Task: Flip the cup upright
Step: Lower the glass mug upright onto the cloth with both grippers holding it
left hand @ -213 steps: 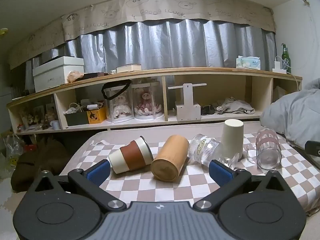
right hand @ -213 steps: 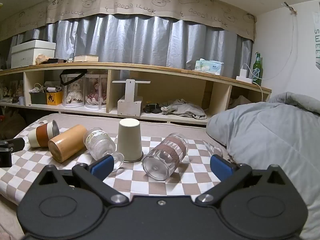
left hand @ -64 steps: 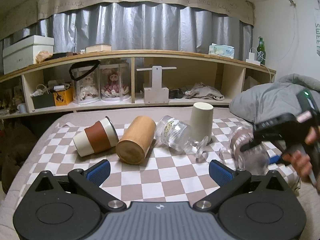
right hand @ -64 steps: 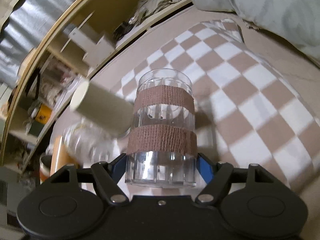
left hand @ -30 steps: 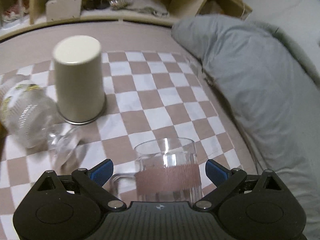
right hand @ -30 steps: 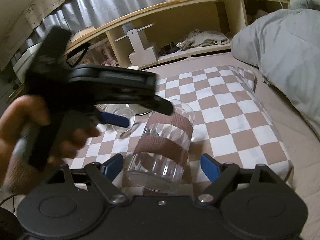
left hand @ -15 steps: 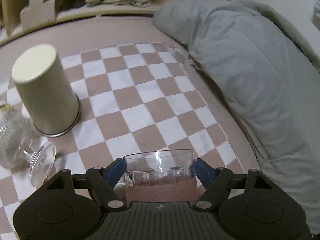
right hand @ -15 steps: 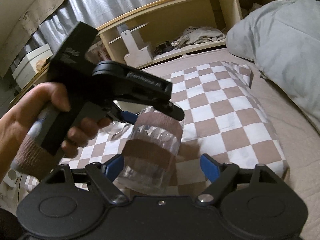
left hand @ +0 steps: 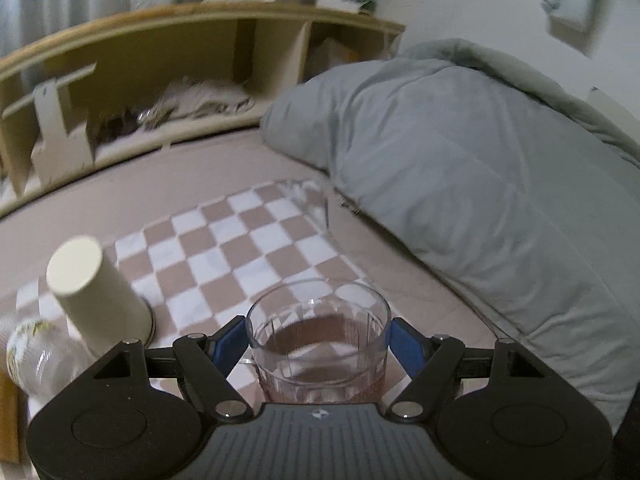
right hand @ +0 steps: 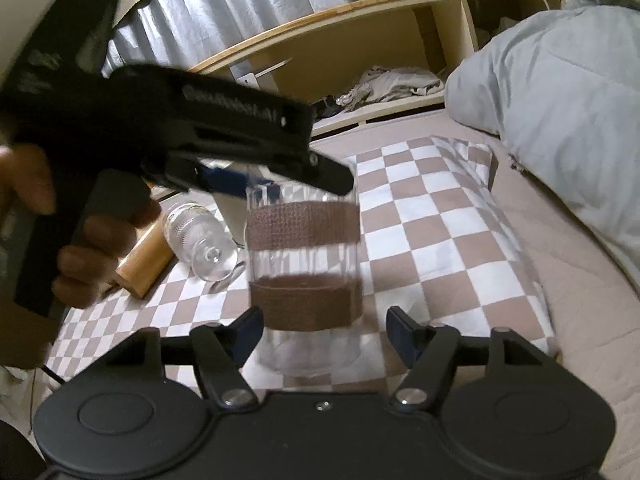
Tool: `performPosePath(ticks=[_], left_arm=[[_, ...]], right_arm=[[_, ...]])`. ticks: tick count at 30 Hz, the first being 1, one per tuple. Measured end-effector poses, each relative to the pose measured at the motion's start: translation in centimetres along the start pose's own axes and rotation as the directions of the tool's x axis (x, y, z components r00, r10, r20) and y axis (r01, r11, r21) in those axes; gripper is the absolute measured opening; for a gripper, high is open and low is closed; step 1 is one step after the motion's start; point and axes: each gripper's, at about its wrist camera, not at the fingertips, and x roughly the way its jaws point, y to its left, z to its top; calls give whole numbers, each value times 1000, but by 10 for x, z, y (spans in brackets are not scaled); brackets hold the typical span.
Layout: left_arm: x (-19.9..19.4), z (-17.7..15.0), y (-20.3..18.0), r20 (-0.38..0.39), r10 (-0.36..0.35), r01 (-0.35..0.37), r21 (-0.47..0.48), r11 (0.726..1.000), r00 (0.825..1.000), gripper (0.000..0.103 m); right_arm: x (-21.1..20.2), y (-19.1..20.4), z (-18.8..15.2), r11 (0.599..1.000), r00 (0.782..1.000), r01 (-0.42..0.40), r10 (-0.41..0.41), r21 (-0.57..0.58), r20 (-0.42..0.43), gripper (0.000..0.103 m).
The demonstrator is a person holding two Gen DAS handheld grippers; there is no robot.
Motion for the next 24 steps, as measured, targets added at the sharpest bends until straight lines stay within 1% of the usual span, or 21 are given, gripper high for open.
performPosePath(ticks=[2, 4, 8, 10, 12, 17, 22, 24], left_arm=[[0, 0, -9, 13, 8, -9, 32, 999, 1000, 77], [3, 0, -16, 22, 19, -20, 64, 998, 1000, 77], [6, -3, -28, 47, 37, -42, 104, 994, 998, 77], [7, -3, -32, 53, 43, -49, 116, 992, 998, 77], [8, -3, -36, 60, 53, -60, 128, 990, 997, 77], [13, -3, -42, 86, 79, -91, 149, 985, 993, 77], [15, -2, -42, 99, 76, -91, 152, 984, 992, 77], [13, -4, -39, 102, 54, -69, 145, 987, 993, 78]], right_arm=[[2, -2, 1, 1000, 1000, 13, -13, -9, 17, 62], [5, -6, 3, 999, 999, 41, -40, -15, 23, 55], [7, -13, 4, 995, 994, 91, -87, -46, 66, 49], [10, -19, 5, 994, 992, 105, -102, -43, 68, 42], [16, -24, 6, 991, 991, 125, -123, -45, 62, 37], [29, -33, 8, 988, 988, 148, -146, -32, 56, 36], [35, -36, 9, 988, 987, 151, -150, -20, 52, 36], [35, -36, 8, 986, 986, 163, -162, -25, 51, 37]])
